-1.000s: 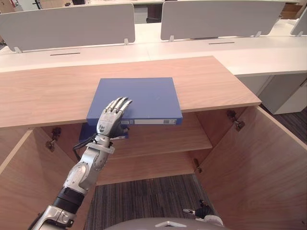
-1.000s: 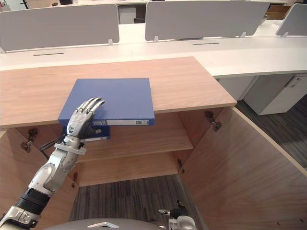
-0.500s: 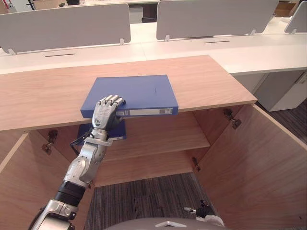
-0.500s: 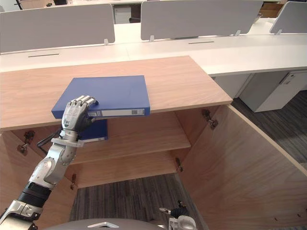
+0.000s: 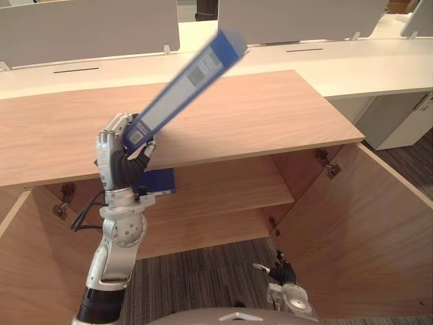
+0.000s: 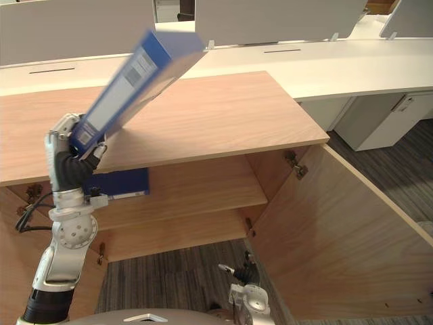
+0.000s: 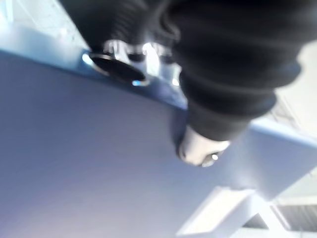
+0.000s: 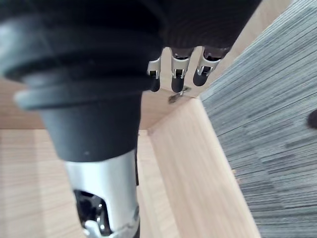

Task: Walk over to the cabinet, pick up the folder, carry it to the office cabinet, place the folder inside the office cabinet, then close the office cabinet door

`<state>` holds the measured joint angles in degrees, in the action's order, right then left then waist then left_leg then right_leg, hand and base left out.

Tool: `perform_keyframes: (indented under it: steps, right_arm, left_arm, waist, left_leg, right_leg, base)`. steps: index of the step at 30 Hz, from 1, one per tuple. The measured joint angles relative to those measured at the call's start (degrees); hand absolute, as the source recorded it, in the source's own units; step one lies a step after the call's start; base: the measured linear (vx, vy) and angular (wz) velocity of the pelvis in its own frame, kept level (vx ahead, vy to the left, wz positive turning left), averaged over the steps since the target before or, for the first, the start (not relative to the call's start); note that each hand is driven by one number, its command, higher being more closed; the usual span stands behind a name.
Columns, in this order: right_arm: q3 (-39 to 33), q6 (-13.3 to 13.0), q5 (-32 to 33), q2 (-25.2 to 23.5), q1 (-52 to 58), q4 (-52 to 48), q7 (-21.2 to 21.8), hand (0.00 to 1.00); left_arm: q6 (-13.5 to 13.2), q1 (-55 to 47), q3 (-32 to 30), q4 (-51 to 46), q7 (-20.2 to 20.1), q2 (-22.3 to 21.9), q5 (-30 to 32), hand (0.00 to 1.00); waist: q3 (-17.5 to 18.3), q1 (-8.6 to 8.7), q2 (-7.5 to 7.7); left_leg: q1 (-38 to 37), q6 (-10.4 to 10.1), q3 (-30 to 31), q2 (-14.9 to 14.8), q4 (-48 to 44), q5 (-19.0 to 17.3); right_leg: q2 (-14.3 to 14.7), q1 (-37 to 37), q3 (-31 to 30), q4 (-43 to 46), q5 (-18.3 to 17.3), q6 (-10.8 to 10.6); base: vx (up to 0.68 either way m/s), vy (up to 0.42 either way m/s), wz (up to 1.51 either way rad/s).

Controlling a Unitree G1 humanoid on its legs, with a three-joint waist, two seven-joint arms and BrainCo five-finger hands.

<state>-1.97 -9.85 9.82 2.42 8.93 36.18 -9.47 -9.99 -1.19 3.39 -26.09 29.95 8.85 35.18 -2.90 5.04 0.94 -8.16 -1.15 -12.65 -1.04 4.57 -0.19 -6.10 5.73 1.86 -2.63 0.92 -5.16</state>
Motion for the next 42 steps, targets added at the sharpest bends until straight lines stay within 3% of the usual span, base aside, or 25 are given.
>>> perform_keyframes:
  steps: [7, 13, 18, 23, 32, 42]
  right_arm:
    - [2.9, -2.7, 0.1, -1.2, 1.7, -15.1, -1.3, 0.00]
    - [5.2, -4.9, 0.1, -2.3, 2.2, -27.2, -1.5, 0.00]
    - [6.2, -6.3, 0.1, -2.2, 2.0, -35.6, -1.6, 0.00]
    - [6.3, -7.5, 0.0, -1.2, -0.8, -44.0, -1.8, 0.00]
    - [8.4, -7.9, 0.0, 1.9, -7.5, -46.7, -0.5, 0.00]
    - [10.3, -7.4, 1.7, 6.0, -11.9, -46.7, 3.8, 0.00]
  left_arm:
    - [-3.2, -3.1, 0.5, -9.3, 1.8, -2.5, -4.3, 1.00]
    - [-7.1, -3.8, 5.3, -11.8, 1.3, -3.4, -9.7, 1.00]
    - [-7.6, -5.4, 8.2, -11.5, -0.9, -3.6, -15.8, 1.00]
    - [-8.5, -6.7, 10.7, -10.3, -5.8, -3.7, -24.1, 1.00]
    - [-8.7, -7.0, 13.0, -5.3, -13.0, -3.7, -32.9, 1.00]
    - [-8.8, -7.6, 14.7, -0.5, -17.7, -3.4, -35.1, 1.00]
  waist:
    - [0.7, -0.27, -0.71]
    - [0.9, -0.29, -0.64]
    - [0.9, -0.40, -0.48]
    - [1.0, -0.85, -0.20]
    - [1.3, -1.73, 0.55]
    - [1.2, -2.02, 0.70]
  left_leg:
    - [0.3, 0.2, -0.1, 0.0, 0.3, 0.1]
    - [0.6, 0.3, -0.1, 0.0, 0.0, 0.2]
    - [0.6, 0.3, -0.1, 0.0, 0.0, 0.2]
    - [0.6, 0.3, -0.3, 0.0, 0.0, 0.2]
    - [0.8, 0.3, -0.3, 0.0, 0.0, 0.2]
    - [1.1, 0.5, 0.3, 0.0, 0.0, 0.3]
  right_leg:
    - [0.0, -1.6, -0.5, 1.7, -1.0, -0.1]
    - [0.0, -1.8, -0.5, 1.5, -0.7, -0.2]
    - [0.1, -1.8, -0.5, 1.4, -0.7, -0.3]
    - [0.1, -1.8, -0.8, 1.4, -0.5, -0.4]
    - [0.1, -1.8, -0.8, 1.5, -0.5, -0.4]
    - [0.1, -1.8, -0.3, 1.7, -0.5, -0.4]
  base:
    - [-0.04, -0.020, -0.01]
    - [0.00, 0.000, 0.00]
    - [0.00, 0.000, 0.00]
    - [-0.03, -0.021, -0.02]
    - [-0.01, -0.007, 0.00]
    - [0.00, 0.000, 0.01]
